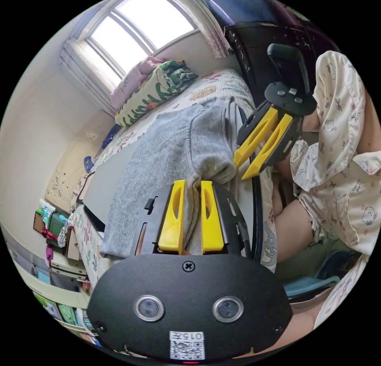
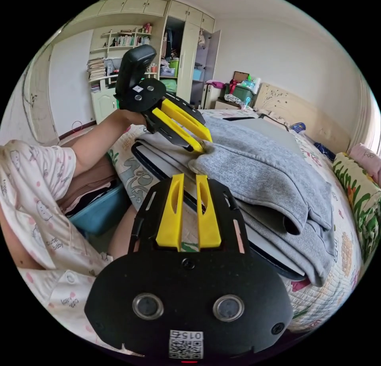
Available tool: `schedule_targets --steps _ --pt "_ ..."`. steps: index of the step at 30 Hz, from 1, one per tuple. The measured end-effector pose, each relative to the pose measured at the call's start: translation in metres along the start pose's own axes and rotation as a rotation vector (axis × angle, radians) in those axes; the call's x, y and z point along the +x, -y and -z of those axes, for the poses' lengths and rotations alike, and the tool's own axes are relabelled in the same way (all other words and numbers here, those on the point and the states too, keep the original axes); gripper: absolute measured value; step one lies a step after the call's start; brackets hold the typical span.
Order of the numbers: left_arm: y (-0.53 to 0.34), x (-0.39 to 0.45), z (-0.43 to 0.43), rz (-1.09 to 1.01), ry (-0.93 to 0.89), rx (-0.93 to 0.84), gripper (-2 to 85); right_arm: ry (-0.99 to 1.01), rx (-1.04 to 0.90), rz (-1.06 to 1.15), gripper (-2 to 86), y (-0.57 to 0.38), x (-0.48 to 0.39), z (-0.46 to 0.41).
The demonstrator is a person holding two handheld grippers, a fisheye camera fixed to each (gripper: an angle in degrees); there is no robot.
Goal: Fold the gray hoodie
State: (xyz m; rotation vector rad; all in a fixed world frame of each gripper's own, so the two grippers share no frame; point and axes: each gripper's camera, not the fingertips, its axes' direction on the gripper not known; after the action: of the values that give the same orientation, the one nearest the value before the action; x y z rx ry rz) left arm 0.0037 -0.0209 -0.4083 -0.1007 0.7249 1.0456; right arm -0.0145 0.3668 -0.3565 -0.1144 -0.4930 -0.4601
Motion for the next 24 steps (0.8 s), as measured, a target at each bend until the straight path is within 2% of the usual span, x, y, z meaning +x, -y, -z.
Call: schedule_targets --steps 3,5,9,13,18,24 --pt "-0.027 -0.009 0.006 0.05 -0.027 0.061 2.9 -0.102 0.055 -0.003 6.8 0.024 -0.011 0.005" --pt "-0.05 -0.017 0.016 0.098 -0.052 0.125 2.1 -0.239 0.102 0.034 6.9 0.042 -0.027 0.009" --pt "-0.08 -0.028 0.021 0.146 -0.085 0.174 1.6 -0.349 0.147 0.095 7.3 0.071 -0.052 0.013" --pt "-0.107 -0.03 0.016 0.158 -0.095 0.186 1.3 -0.309 0.164 0.044 7.7 0.116 -0.042 0.026" --pt "-0.135 -0.03 0.009 0.155 -0.098 0.198 1.3 -0.269 0.215 0.027 2.5 0.151 -0.027 0.061" --pt "-0.174 -0.019 -0.005 0.076 -0.07 0.174 1.4 -0.147 0.108 0.068 -0.7 0.184 -0.008 0.115"
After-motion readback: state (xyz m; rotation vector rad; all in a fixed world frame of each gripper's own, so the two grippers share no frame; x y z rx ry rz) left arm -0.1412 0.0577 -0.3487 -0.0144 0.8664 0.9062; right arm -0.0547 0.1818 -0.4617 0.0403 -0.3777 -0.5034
